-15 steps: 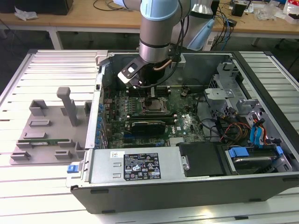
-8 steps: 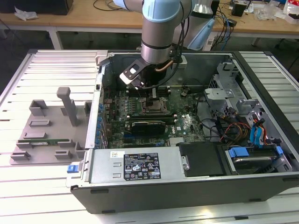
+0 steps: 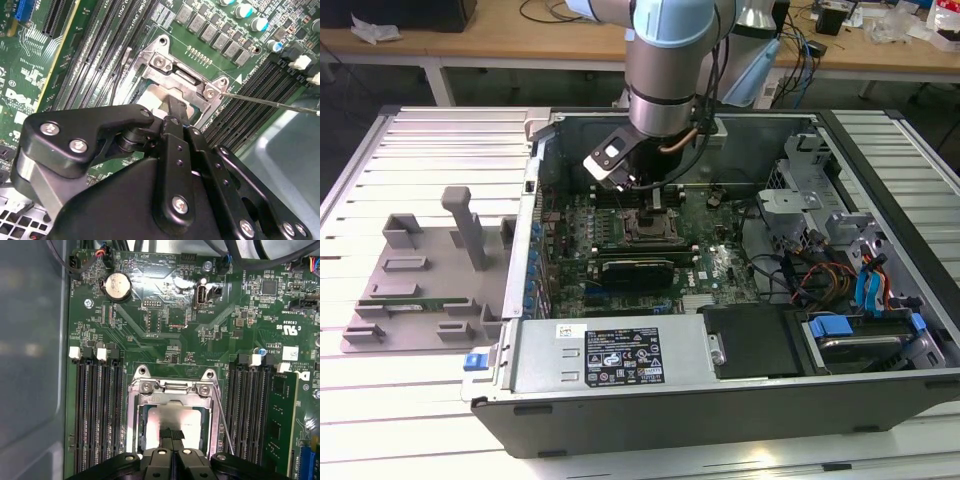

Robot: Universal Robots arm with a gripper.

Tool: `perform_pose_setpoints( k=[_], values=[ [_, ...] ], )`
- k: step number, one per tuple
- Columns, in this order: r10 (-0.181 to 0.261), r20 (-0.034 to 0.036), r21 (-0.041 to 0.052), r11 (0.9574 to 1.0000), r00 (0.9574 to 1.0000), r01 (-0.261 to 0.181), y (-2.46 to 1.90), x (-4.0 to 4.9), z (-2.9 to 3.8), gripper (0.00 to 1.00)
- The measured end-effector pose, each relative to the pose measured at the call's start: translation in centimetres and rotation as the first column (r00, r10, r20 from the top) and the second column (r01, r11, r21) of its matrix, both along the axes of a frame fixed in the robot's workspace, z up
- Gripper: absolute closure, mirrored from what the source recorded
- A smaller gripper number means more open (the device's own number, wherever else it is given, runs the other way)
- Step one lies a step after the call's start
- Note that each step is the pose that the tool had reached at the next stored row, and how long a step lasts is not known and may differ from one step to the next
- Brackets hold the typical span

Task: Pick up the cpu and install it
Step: 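Close the cpu cover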

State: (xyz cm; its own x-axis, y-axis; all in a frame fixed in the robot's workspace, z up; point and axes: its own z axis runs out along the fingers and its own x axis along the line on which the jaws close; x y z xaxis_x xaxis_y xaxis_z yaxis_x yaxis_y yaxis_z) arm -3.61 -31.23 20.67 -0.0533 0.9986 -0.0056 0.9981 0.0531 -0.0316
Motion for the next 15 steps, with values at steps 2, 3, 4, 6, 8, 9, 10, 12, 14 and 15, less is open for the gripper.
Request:
perform_pose_setpoints(
  k=[2,3,4,6,8,9,10,12,14,15],
  values=[
    [0.000,-0.0001,-0.0002,1.0000,1.0000,0.000,0.00,0.02,0.12,0.89],
    [0.000,-0.0001,-0.0001,1.0000,1.0000,0.000,0.00,0.02,0.18,0.89],
    [0.000,-0.0001,-0.0001,1.0000,1.0000,0.000,0.00,0.02,0.24,0.89],
    [0.000,-0.0001,-0.0001,1.0000,1.0000,0.000,0.00,0.02,0.51,0.89],
    [0.000,-0.0001,-0.0002,1.0000,1.0000,0.000,-0.01,0.02,0.64,0.89],
    [0.000,-0.0001,-0.0002,1.0000,1.0000,0.000,0.00,0.02,0.76,0.89],
    [0.000,-0.0001,-0.0001,1.0000,1.0000,0.000,0.00,0.02,0.84,0.89],
    [0.000,-0.0001,-0.0002,1.0000,1.0000,0.000,-0.01,0.02,1.37,0.89],
    [0.000,-0.0001,-0.0002,1.0000,1.0000,0.000,-0.01,0.02,1.85,0.89],
    [0.000,-0.0001,-0.0002,1.0000,1.0000,0.000,0.00,0.02,2.06,0.89]
  ],
)
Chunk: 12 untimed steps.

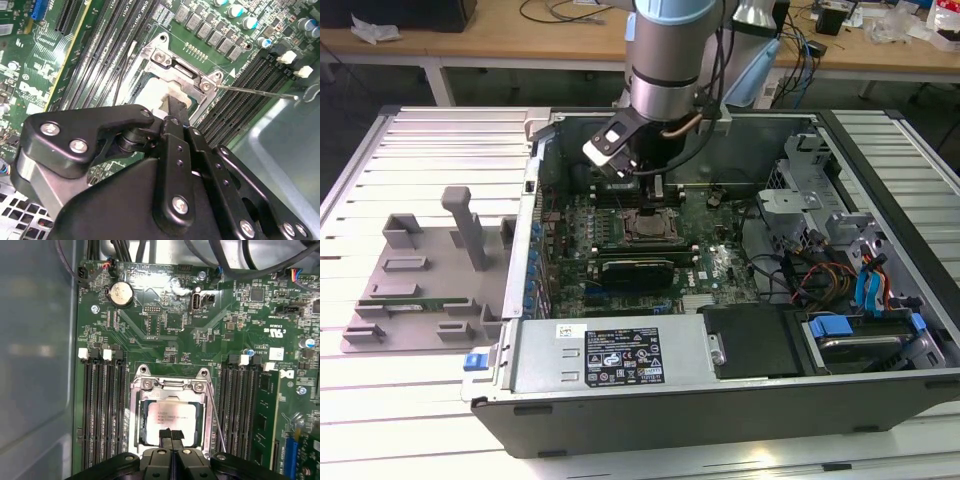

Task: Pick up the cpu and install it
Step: 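Close the cpu cover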

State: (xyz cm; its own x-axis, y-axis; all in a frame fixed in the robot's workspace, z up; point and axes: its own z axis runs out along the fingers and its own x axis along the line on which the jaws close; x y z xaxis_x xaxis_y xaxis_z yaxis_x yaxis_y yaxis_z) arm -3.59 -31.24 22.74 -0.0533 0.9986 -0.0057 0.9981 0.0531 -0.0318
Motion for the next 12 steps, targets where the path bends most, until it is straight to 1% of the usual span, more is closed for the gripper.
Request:
perform_pose_setpoints(
  k=[5,7,8,9,11,12],
  values=[
    [0.000,-0.0001,-0.0001,1.0000,1.0000,0.000,0.00,0.00,1.55,0.89],
    [0.000,0.0000,0.0000,1.0000,1.0000,0.000,-0.01,0.00,1.89,0.89],
    [0.000,0.0000,-0.0001,1.0000,1.0000,0.000,-0.01,0.00,2.14,0.89],
    [0.000,0.0000,0.0000,1.0000,1.0000,0.000,0.00,0.00,2.55,0.89],
    [0.000,0.0000,-0.0001,1.0000,1.0000,0.000,-0.01,0.00,2.86,0.89],
    [0.000,0.0000,-0.0001,1.0000,1.0000,0.000,-0.01,0.00,3.12,0.89]
  ],
)
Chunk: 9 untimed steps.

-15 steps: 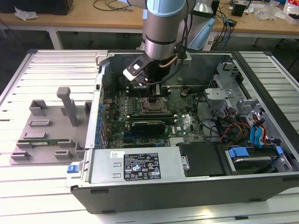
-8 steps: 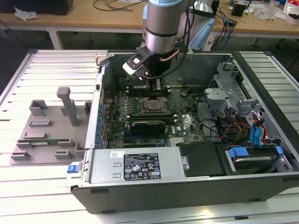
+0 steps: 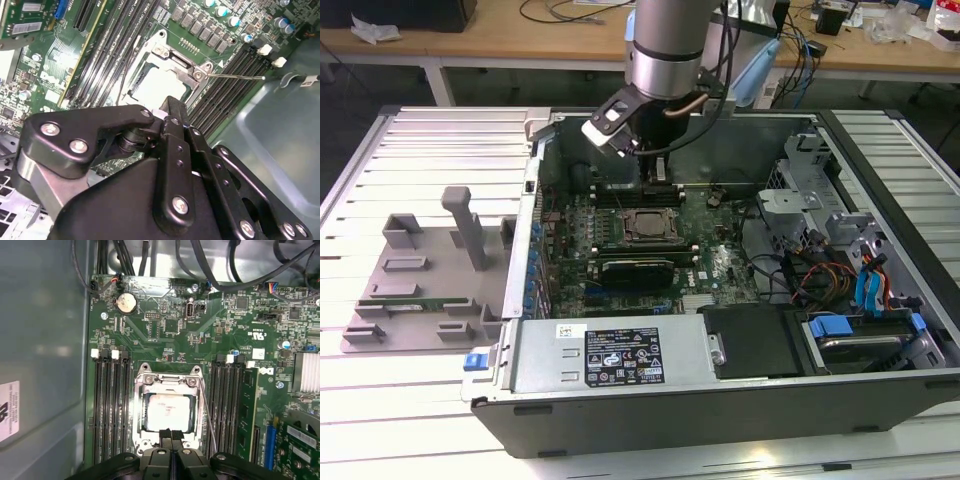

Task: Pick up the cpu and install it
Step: 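Close the cpu cover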

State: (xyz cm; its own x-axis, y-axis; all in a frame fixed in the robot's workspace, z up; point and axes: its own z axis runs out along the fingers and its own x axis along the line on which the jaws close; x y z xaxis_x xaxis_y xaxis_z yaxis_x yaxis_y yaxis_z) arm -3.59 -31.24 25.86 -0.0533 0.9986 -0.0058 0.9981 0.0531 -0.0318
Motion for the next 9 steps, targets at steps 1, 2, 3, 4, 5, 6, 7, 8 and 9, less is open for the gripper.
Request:
perform_pose_setpoints(
  k=[1,2,3,4,5,6,7,8,9],
  values=[
    [0.000,0.0000,0.0000,1.0000,1.0000,0.000,0.00,0.00,0.27,0.89],
    [0.000,0.0001,0.0000,1.0000,1.0000,0.000,0.00,0.00,0.48,0.89],
    [0.000,0.0000,0.0000,1.0000,1.0000,0.000,0.00,0.00,0.68,0.89],
    [0.000,0.0001,0.0000,1.0000,1.0000,0.000,0.00,0.00,0.90,0.89],
    [0.000,0.0001,0.0000,1.0000,1.0000,0.000,0.00,0.00,1.15,0.89],
    [0.000,0.0000,-0.0001,1.0000,1.0000,0.000,0.00,0.00,1.38,0.89],
    [0.000,0.0001,-0.0001,1.0000,1.0000,0.000,0.00,0.00,1.60,0.89],
    [0.000,0.0001,0.0000,1.0000,1.0000,0.000,0.00,0.00,2.04,0.89],
    [0.000,0.0001,0.0000,1.0000,1.0000,0.000,0.00,0.00,2.22,0.89]
  ],
)
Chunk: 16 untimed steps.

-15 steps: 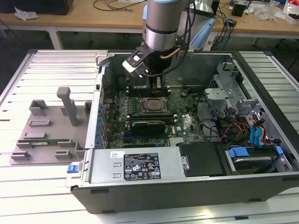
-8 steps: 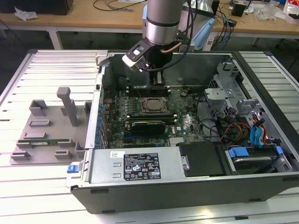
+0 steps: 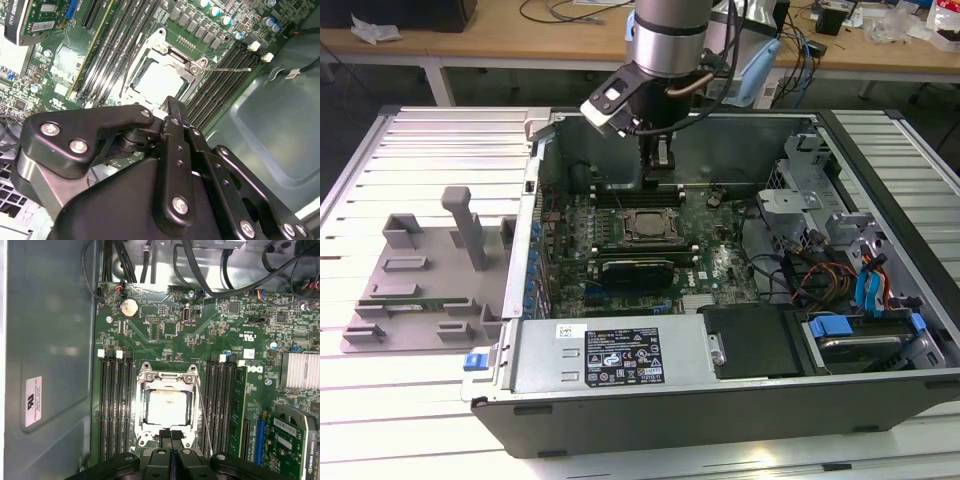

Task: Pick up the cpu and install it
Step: 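Close the cpu cover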

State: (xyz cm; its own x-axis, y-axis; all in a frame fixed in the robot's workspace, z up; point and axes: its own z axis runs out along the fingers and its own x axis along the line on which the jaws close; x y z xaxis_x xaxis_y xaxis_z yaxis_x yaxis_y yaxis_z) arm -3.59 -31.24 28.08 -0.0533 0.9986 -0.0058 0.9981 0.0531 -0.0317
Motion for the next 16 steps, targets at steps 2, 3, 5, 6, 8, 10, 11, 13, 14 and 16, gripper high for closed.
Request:
perform_pose_setpoints(
  k=[2,3,5,6,8,10,11,13,14,16],
  values=[
    [0.000,0.0000,0.0000,1.0000,1.0000,0.000,0.00,0.00,0.29,0.89],
    [0.000,0.0000,0.0000,1.0000,1.0000,0.000,0.00,0.00,0.59,0.89],
    [0.000,0.0000,0.0000,1.0000,1.0000,0.000,0.00,0.00,1.16,0.89],
    [0.000,0.0000,0.0000,1.0000,1.0000,0.000,0.00,0.00,1.26,0.89],
    [0.000,0.0000,0.0000,1.0000,1.0000,0.000,0.00,0.00,1.62,0.89],
    [0.000,0.0000,-0.0002,1.0000,1.0000,0.000,0.00,0.00,2.11,0.89],
    [0.000,0.0000,-0.0003,1.0000,1.0000,0.000,0.00,0.00,2.27,0.89],
    [0.000,0.0000,-0.0003,1.0000,1.0000,0.000,0.00,0.00,2.69,0.89],
    [0.000,0.0000,-0.0003,1.0000,1.0000,0.000,0.00,0.00,2.96,0.89],
    [0.000,0.0001,-0.0002,1.0000,1.0000,0.000,0.00,0.00,3.32,0.89]
  ],
)
